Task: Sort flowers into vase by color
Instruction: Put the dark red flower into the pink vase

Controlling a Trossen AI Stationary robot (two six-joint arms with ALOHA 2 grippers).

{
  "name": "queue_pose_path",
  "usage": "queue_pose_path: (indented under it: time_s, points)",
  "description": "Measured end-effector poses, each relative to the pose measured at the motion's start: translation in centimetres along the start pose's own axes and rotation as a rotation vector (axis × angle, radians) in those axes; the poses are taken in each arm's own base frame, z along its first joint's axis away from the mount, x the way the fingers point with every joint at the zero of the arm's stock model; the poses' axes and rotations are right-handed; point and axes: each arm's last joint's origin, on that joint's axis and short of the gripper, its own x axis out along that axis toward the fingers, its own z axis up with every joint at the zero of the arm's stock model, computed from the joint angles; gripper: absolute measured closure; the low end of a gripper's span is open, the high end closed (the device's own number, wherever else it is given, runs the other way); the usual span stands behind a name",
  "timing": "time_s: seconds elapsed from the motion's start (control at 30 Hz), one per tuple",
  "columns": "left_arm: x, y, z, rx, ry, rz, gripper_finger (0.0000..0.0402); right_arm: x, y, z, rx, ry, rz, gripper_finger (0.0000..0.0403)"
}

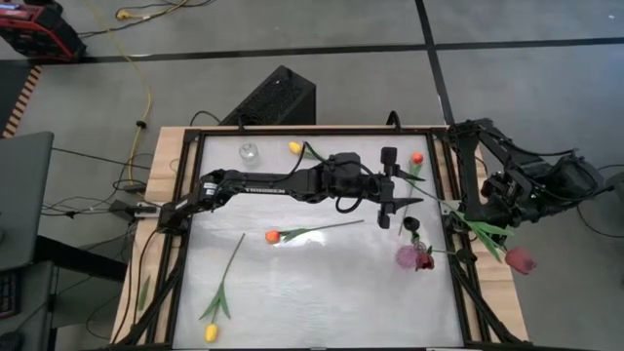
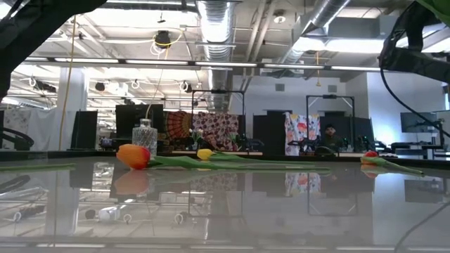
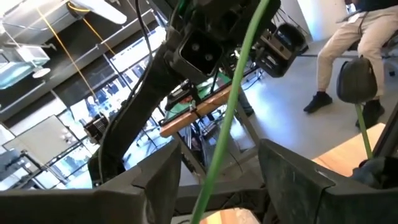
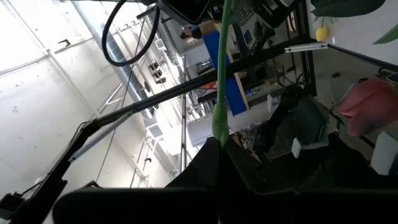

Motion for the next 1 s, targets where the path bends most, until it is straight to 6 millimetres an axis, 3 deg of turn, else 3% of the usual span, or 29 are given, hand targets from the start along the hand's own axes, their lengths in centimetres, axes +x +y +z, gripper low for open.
queue_pose_path:
  time_s: [0.13,0.37,1.0]
  points:
    - [-0.03,0.34,-0.24,-0.024,0.006,0.005,0.0256,0.00,0.00,0.00,-0.002,0.000,0.000,0.0364]
    - [-0.06,0.64,-0.42,-0.041,0.007,0.009,0.0391,-0.01,-0.01,-0.01,-0.002,0.000,0.000,0.0364]
    - [-0.04,0.48,-0.41,-0.046,0.016,0.007,0.0401,-0.01,-0.02,-0.03,-0.003,0.003,-0.001,0.0364]
